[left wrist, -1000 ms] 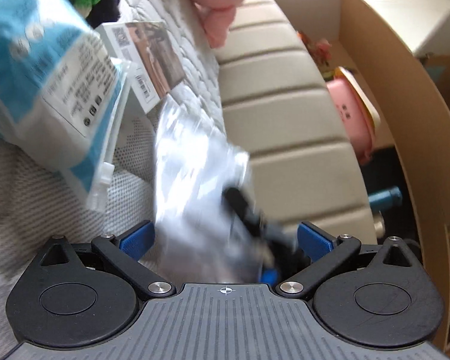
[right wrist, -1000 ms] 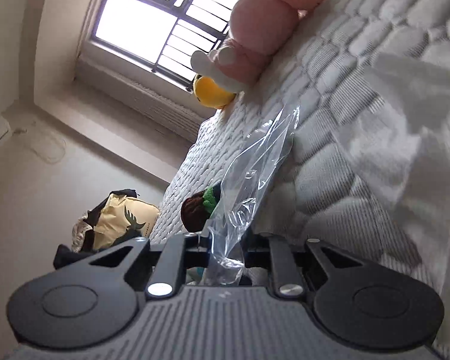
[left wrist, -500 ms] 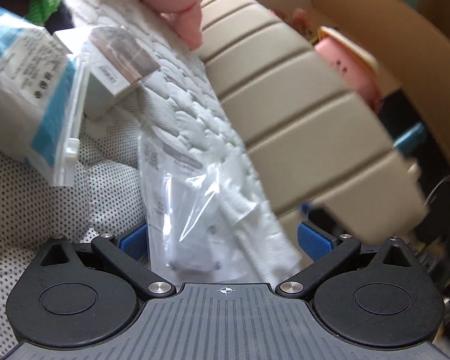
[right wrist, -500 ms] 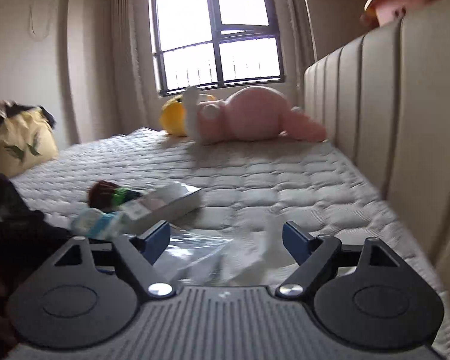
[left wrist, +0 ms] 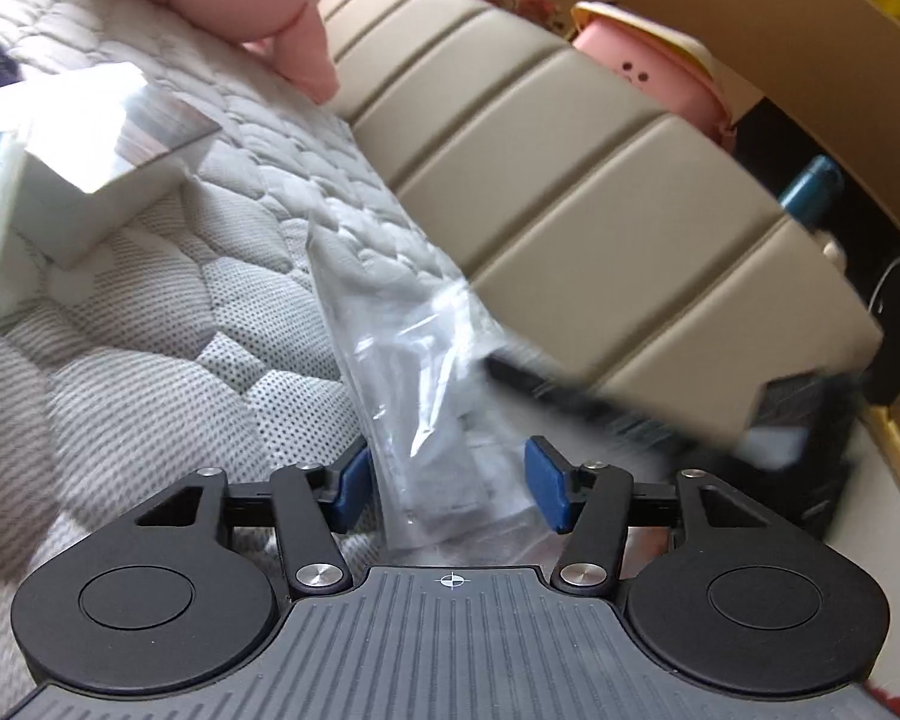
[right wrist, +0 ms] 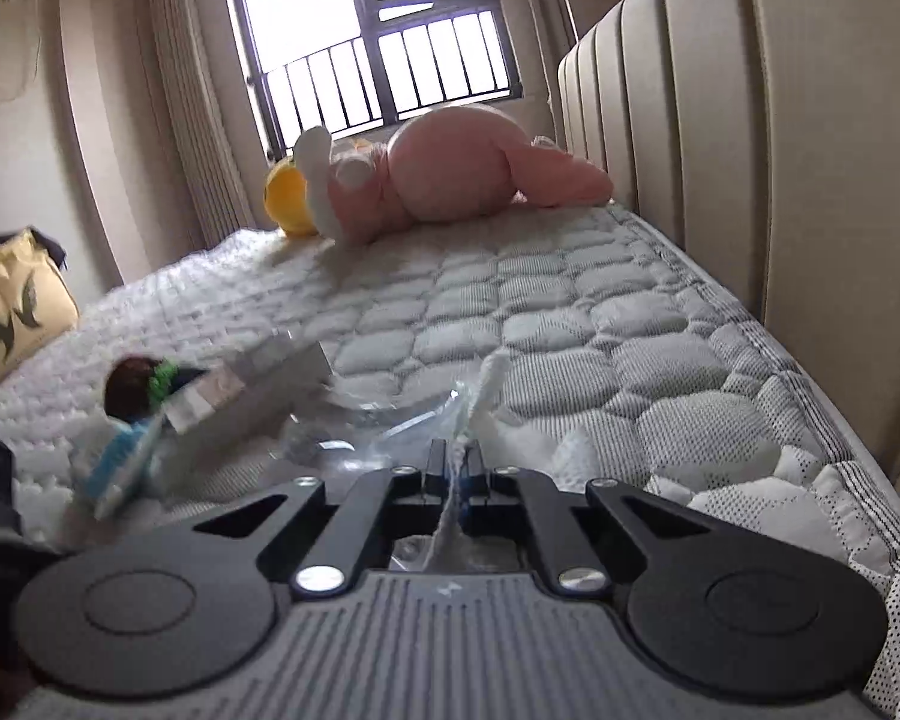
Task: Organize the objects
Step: 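Grasp the crumpled white tissue with the right gripper while the left gripper holds the zip bag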
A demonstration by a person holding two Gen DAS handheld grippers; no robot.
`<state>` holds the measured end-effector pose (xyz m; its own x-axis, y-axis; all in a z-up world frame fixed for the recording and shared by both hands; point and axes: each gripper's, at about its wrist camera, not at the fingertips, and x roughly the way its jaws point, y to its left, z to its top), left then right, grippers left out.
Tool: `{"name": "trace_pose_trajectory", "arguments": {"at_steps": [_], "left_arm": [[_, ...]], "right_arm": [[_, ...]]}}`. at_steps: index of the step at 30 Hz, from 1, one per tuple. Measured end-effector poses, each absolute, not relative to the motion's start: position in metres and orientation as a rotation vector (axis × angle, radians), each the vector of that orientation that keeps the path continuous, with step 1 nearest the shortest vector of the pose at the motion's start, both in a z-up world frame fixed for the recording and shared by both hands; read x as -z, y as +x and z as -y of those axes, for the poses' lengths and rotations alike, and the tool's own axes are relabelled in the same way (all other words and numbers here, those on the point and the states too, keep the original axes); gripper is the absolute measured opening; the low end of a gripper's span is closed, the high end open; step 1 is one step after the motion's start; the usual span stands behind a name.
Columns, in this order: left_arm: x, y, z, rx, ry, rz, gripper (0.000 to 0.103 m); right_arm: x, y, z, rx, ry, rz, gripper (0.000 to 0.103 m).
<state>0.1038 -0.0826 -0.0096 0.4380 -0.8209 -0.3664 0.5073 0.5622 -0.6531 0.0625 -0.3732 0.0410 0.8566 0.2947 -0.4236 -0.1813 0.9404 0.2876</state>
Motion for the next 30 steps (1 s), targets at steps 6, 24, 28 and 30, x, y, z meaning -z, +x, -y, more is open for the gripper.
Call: {"name": "trace_pose_trajectory", "arguments": {"at_steps": [6,24,28,30], "left_arm": [[0.010,0.129,0.108,0.838,-0.517,-0.824,0.069],[-0.021,0.107,0.063,0.794,-0.365,-0.604,0.052],[-0.013,0.097,0.063,0.744,-0.282,-0.520,0.047],[-0.007,0.100,0.072,0.753,-0.249,-0.558,0.047]], "right_arm": [[-0.078,0.060,0.396,-0.219,0.297,-0.368,0.004],[0.000,0.063,0.338,-0.426,0.385,-0.579,0.006],[-0.025,0.061,0.341,-0.337,0.299,-0.509,0.006],[-0.042,0.060,0.345,-0.276,0.242,-0.467,0.006]]}}
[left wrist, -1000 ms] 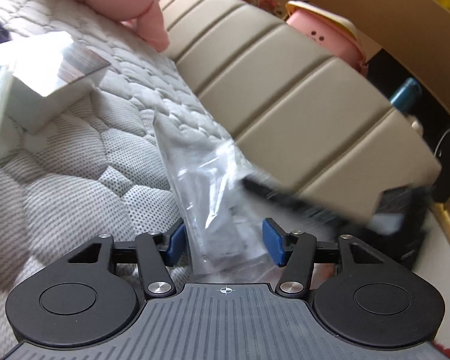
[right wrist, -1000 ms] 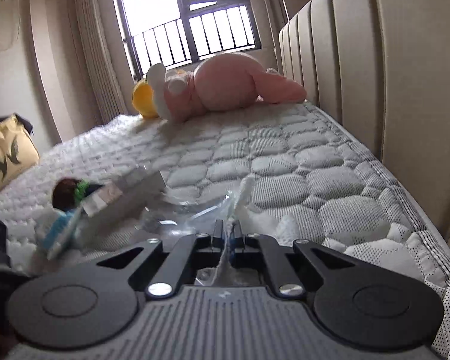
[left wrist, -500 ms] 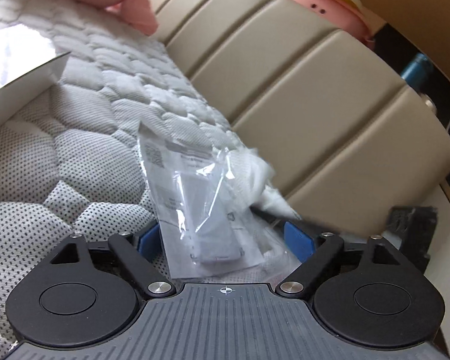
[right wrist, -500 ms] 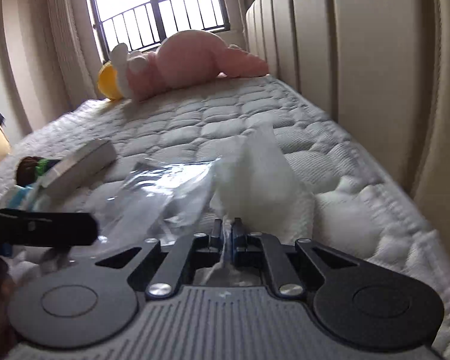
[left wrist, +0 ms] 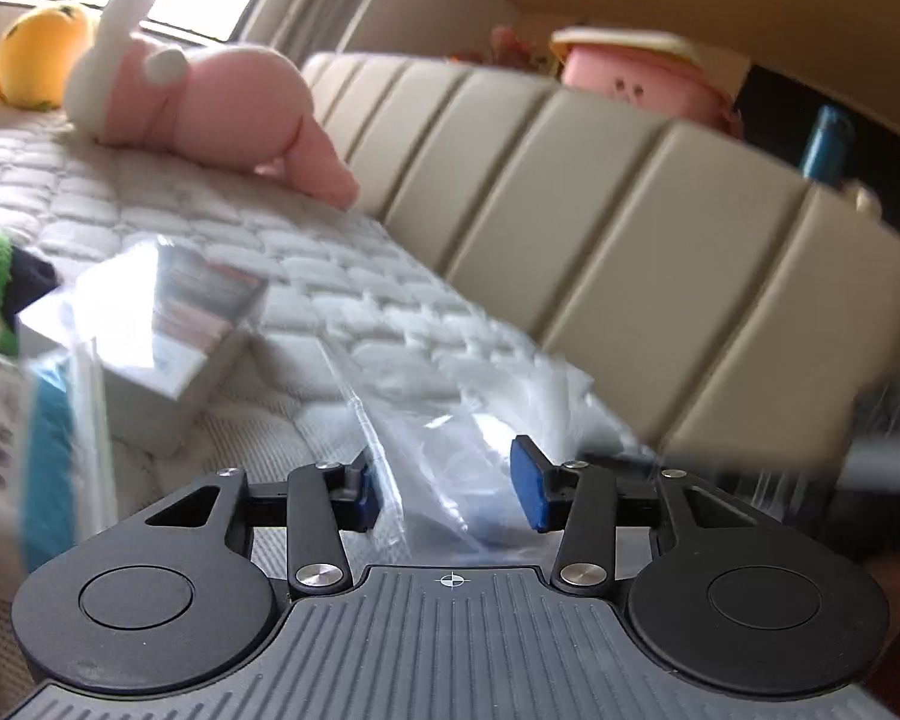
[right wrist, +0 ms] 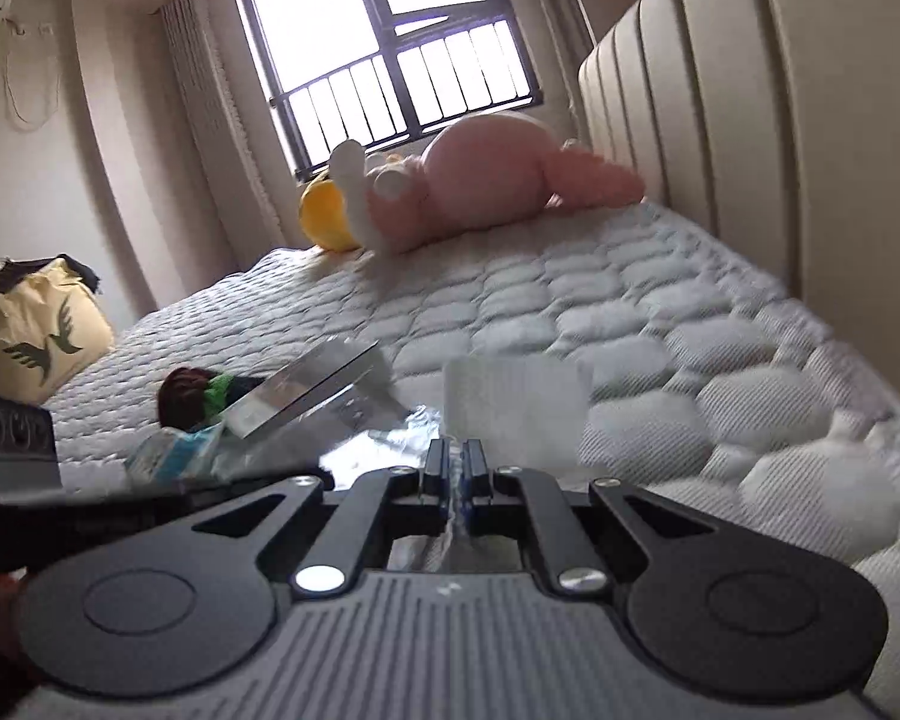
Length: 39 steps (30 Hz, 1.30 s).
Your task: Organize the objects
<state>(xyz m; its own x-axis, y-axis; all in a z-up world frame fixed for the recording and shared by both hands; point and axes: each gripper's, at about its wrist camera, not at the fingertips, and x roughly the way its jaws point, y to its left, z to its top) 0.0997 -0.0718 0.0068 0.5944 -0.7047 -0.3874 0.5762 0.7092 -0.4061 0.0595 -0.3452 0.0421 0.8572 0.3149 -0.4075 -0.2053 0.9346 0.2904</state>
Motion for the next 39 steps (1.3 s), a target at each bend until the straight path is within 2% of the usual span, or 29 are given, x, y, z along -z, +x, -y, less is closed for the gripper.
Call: {"name": "trace_pose_trajectory", "arguments": {"at_steps": [5,11,16,22,25,26,27,28,31,34,37,39], "left_arm": [[-0.008,0.100,0.074,0.771,-0.232,-0.561,0.045],[-0.008,0.091,0.080,0.784,-0.173,-0.524,0.045],[-0.006,0.093,0.075,0.781,-0.214,-0.540,0.045],[-0.003,0.094,0.072,0.781,-0.239,-0.543,0.046],[-0.002,0.096,0.072,0.781,-0.239,-0.541,0.046],[-0.003,0.097,0.072,0.781,-0.240,-0.542,0.046],[-0.003,0.098,0.072,0.781,-0.240,-0.543,0.046],[-0.003,0.098,0.072,0.780,-0.241,-0.545,0.049],[-0.003,0.098,0.072,0.780,-0.244,-0.543,0.050],[-0.002,0.098,0.071,0.781,-0.245,-0.543,0.050],[-0.002,0.098,0.070,0.780,-0.247,-0.541,0.050],[-0.002,0.098,0.070,0.780,-0.252,-0.540,0.050]], "right_arm": [[-0.078,0.072,0.349,-0.439,0.381,-0.430,0.006],[-0.081,0.111,0.324,-0.737,0.595,-0.471,0.006],[-0.049,0.129,0.315,-0.530,0.330,-0.612,0.006],[-0.031,0.108,0.349,-0.312,0.171,-0.643,0.006],[-0.033,0.096,0.356,-0.225,0.057,-0.627,0.016],[-0.037,0.091,0.357,-0.212,0.043,-0.608,0.027],[-0.041,0.086,0.358,-0.217,0.038,-0.585,0.046],[-0.047,0.081,0.357,-0.234,0.034,-0.552,0.051],[-0.065,0.071,0.344,-0.290,-0.028,-0.465,0.053],[-0.069,0.076,0.325,-0.348,-0.073,-0.477,0.059],[-0.054,0.093,0.313,-0.380,-0.073,-0.575,0.058],[-0.041,0.103,0.313,-0.378,-0.051,-0.637,0.050]]}}
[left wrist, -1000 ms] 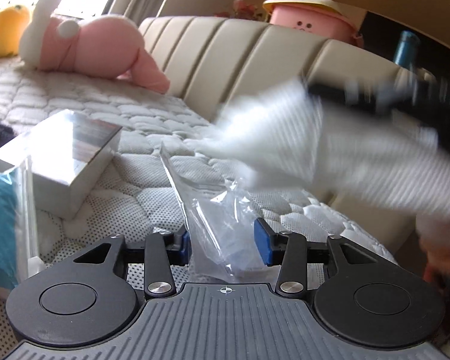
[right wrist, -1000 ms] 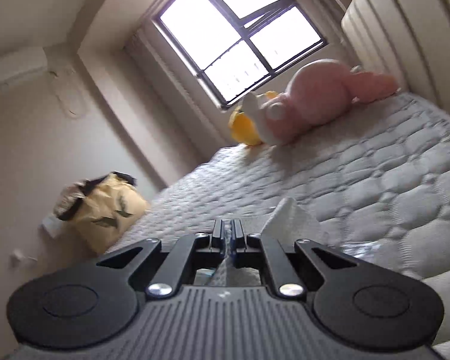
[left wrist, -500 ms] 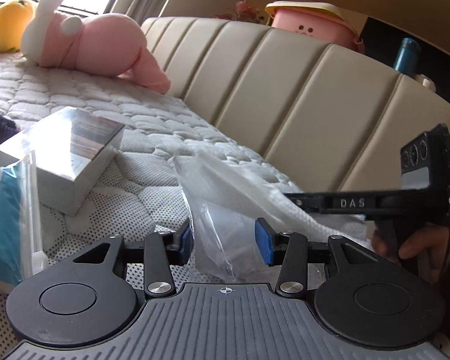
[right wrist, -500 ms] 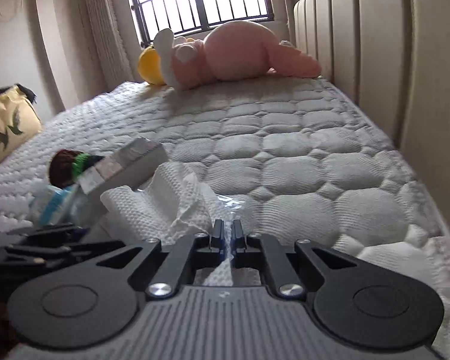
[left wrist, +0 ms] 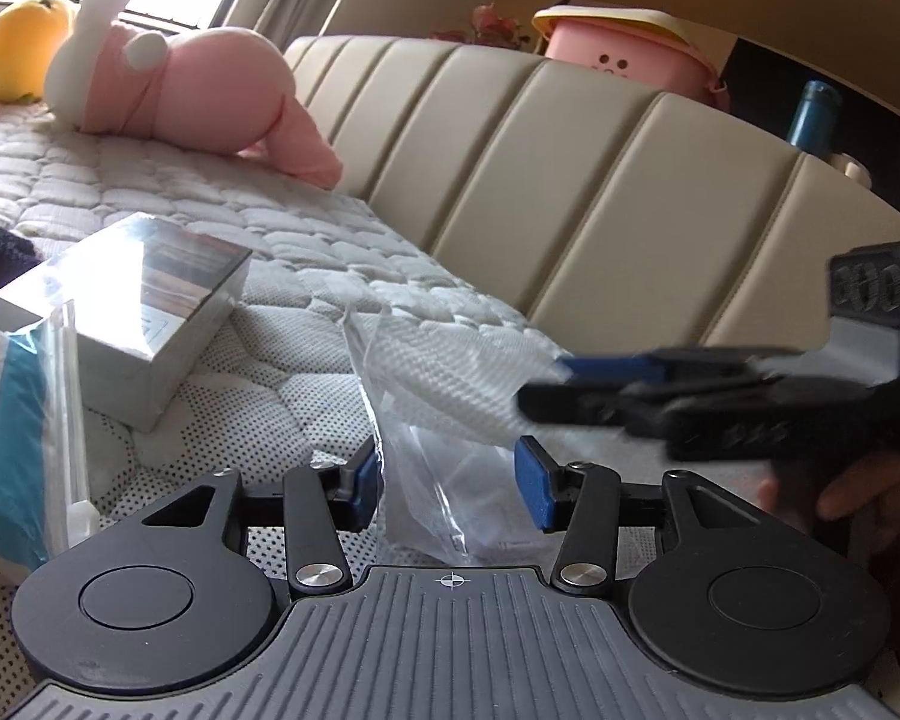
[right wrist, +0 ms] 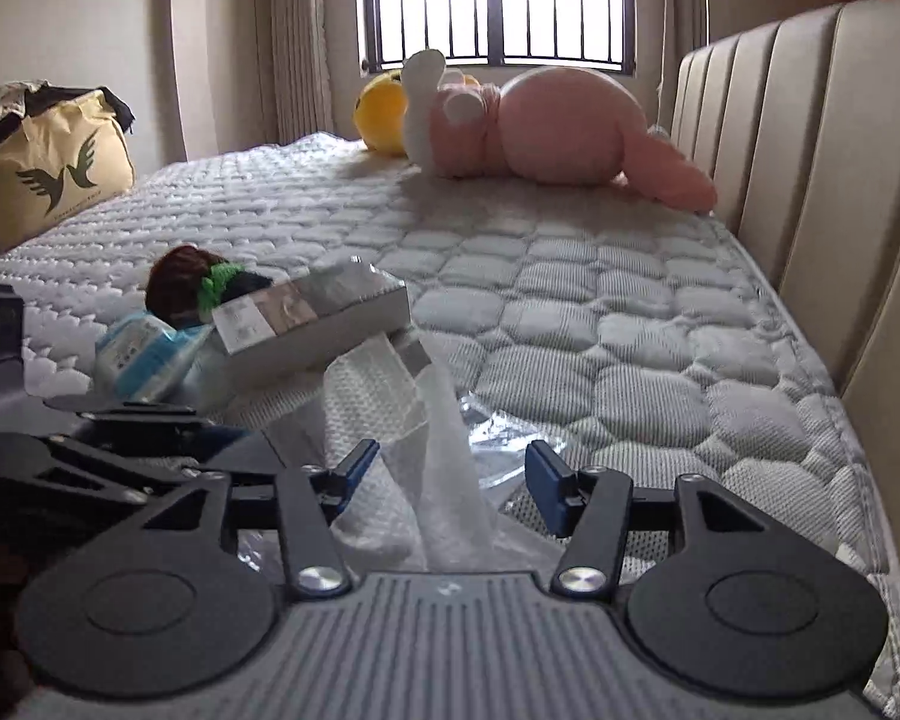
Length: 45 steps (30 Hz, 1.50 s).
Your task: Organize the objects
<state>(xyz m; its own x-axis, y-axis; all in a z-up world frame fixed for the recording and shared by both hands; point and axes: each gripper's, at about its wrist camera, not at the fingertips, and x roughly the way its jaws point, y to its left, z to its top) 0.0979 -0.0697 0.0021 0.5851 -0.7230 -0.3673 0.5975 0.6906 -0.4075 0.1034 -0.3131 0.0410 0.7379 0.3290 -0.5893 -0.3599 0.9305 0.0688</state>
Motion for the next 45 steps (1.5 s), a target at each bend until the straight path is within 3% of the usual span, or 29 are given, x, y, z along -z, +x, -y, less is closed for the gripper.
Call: {"name": "trace_pose_trajectory", "arguments": {"at_steps": [1,2,3,5,11,16,17,19,20,21,27,29,33,38,40,42,44,45], "left_arm": [[-0.002,0.098,0.069,0.780,-0.257,-0.543,0.050],[-0.001,0.099,0.068,0.781,-0.264,-0.546,0.052],[-0.001,0.100,0.066,0.782,-0.278,-0.549,0.053],[0.001,0.103,0.062,0.780,-0.311,-0.560,0.054],[-0.003,0.103,0.066,0.766,-0.302,-0.585,0.050],[-0.006,0.102,0.089,0.830,-0.315,-0.689,0.047],[-0.004,0.104,0.093,0.838,-0.334,-0.721,0.043],[-0.001,0.107,0.101,0.831,-0.343,-0.756,0.043],[-0.002,0.107,0.103,0.812,-0.324,-0.752,0.043],[-0.004,0.106,0.104,0.790,-0.294,-0.731,0.043],[-0.036,0.069,0.108,0.718,0.048,-0.464,0.060],[-0.041,0.054,0.112,0.753,0.147,-0.428,0.070],[-0.036,0.017,0.131,0.818,0.401,-0.352,0.072],[-0.023,-0.015,0.154,0.855,0.643,-0.251,0.085],[-0.017,-0.020,0.166,0.887,0.716,-0.237,0.085],[-0.011,-0.023,0.179,0.931,0.781,-0.235,0.086],[-0.004,-0.025,0.192,0.937,0.858,-0.215,0.095],[0.000,-0.023,0.198,0.923,0.899,-0.193,0.095]], "right_arm": [[-0.035,0.108,0.315,-0.383,-0.024,-0.668,0.046],[-0.032,0.110,0.320,-0.398,0.026,-0.695,0.032],[-0.031,0.108,0.324,-0.411,0.068,-0.703,0.025],[-0.031,0.098,0.332,-0.446,0.104,-0.697,0.018],[-0.034,0.061,0.343,-0.389,-0.049,-0.645,0.018],[-0.033,0.063,0.396,-0.148,0.134,-0.552,0.018],[-0.031,0.063,0.402,-0.086,0.133,-0.540,0.020],[-0.027,0.059,0.404,0.028,0.055,-0.508,0.038],[-0.027,0.054,0.405,0.050,0.034,-0.486,0.056],[-0.028,0.048,0.406,0.066,0.014,-0.461,0.060],[-0.073,-0.003,0.397,-0.030,0.027,-0.283,0.060],[-0.084,-0.009,0.399,-0.194,0.166,-0.325,0.061],[-0.069,0.005,0.396,-0.445,0.437,-0.521,0.061],[-0.039,0.034,0.386,-0.252,0.291,-0.646,0.060],[-0.030,0.041,0.389,-0.179,0.247,-0.657,0.059],[-0.028,0.042,0.389,-0.112,0.156,-0.628,0.044],[-0.029,0.040,0.391,-0.040,0.064,-0.594,0.045],[-0.031,0.040,0.394,-0.021,0.053,-0.583,0.051]]}}
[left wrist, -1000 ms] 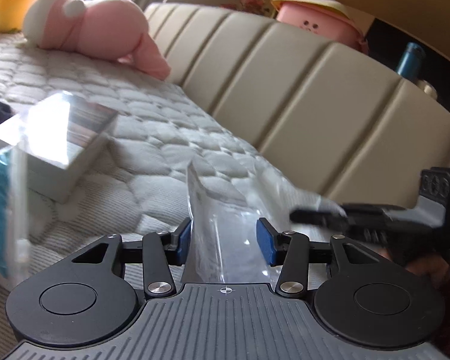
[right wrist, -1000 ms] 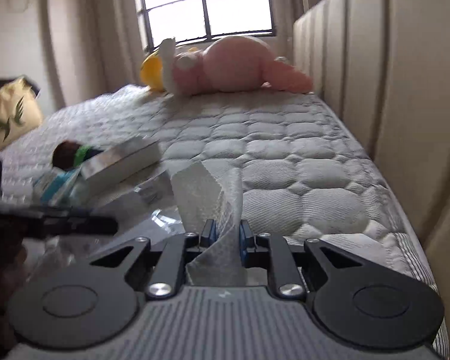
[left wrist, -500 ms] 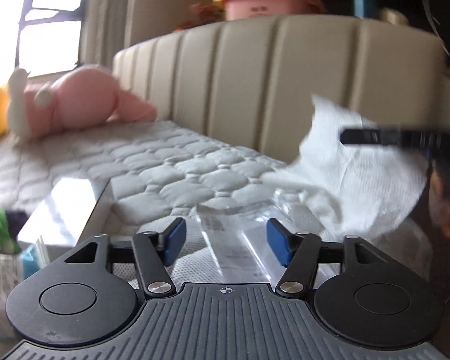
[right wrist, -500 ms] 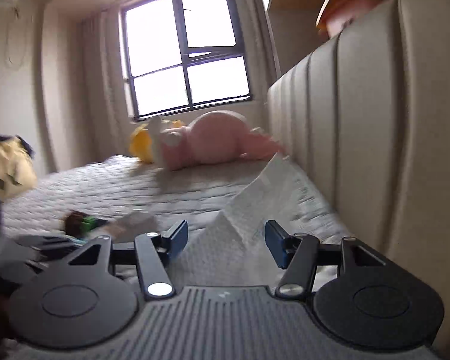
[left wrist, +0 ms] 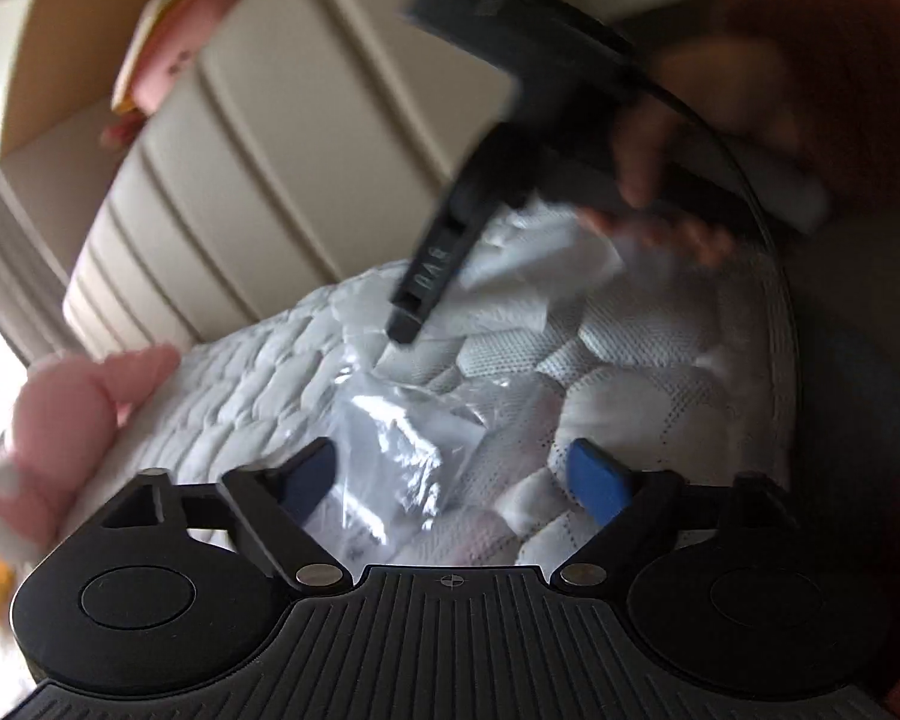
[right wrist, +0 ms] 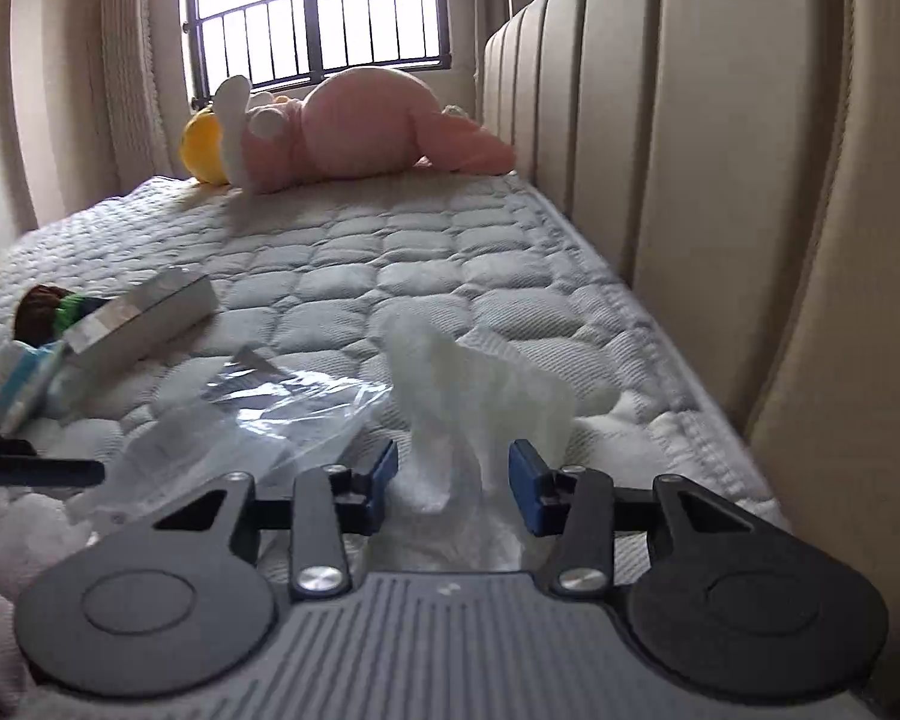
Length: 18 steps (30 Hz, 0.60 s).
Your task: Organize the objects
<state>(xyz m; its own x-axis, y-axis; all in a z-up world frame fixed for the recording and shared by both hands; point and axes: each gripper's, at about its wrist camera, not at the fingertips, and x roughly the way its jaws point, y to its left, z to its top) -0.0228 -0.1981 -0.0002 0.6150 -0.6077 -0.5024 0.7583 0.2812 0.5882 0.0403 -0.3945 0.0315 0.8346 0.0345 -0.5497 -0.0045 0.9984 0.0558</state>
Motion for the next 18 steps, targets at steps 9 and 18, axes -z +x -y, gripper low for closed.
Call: {"name": "trace_pose_trajectory", "arguments": {"at_steps": [9,18], "left_arm": [[-0.003,0.034,0.202,0.839,0.680,-0.322,0.038],[-0.038,0.107,0.076,0.745,-0.400,-0.562,0.033]], "right_arm": [[-0.052,0.022,0.419,0.014,0.110,-0.480,0.065],[-0.050,0.022,0.417,0.014,0.091,-0.479,0.073]]}}
